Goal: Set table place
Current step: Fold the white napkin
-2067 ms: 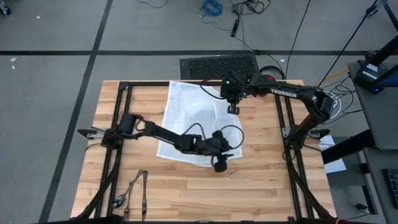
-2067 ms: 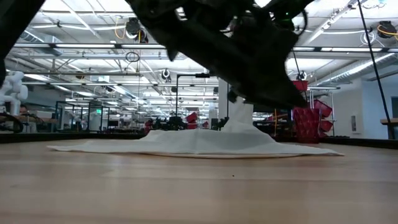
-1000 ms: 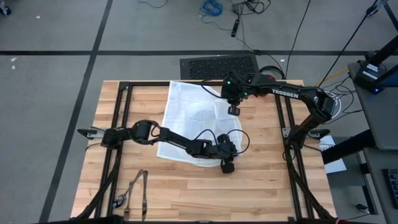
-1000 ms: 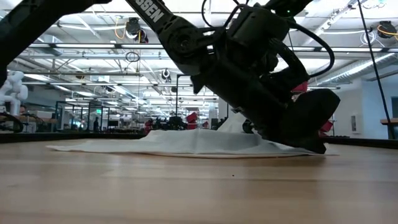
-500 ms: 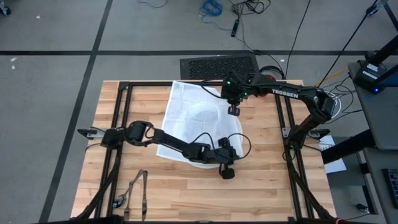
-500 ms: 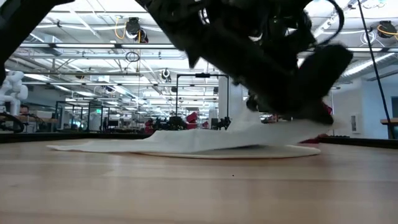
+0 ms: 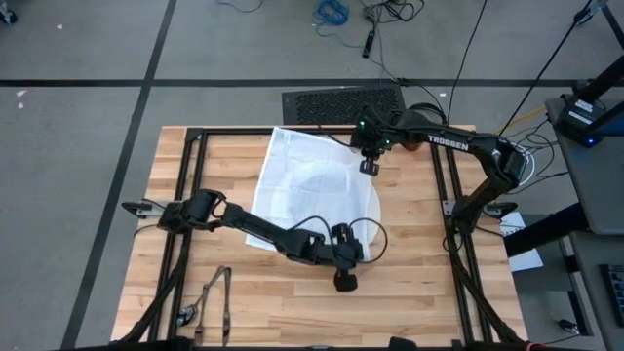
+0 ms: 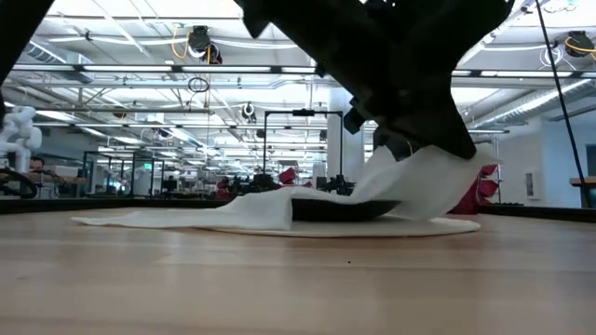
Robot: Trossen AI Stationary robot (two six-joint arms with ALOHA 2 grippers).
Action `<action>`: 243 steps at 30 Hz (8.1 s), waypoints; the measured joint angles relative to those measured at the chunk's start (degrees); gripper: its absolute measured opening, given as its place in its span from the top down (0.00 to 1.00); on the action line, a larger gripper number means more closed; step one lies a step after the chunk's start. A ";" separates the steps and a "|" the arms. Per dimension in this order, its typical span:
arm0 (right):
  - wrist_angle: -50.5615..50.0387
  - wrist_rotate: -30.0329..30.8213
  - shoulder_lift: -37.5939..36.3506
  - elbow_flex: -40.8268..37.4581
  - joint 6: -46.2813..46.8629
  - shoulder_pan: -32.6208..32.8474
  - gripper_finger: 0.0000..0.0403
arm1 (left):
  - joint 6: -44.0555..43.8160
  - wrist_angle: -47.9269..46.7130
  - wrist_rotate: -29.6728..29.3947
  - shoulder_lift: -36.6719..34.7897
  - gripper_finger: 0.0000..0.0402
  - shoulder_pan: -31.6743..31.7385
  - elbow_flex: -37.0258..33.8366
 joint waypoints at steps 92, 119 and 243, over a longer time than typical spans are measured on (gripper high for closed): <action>16.44 -13.97 20.56 -3.41 12.56 -10.12 0.72 | -11.83 10.83 2.03 -15.65 1.00 -2.77 -23.34; 9.27 -4.93 15.24 3.68 10.71 -10.74 1.00 | -12.37 13.97 -1.74 -15.07 1.00 -0.46 -25.01; 33.28 -3.90 30.03 20.85 11.61 0.05 0.60 | -43.90 -26.24 -18.99 -43.21 0.53 -12.36 -47.76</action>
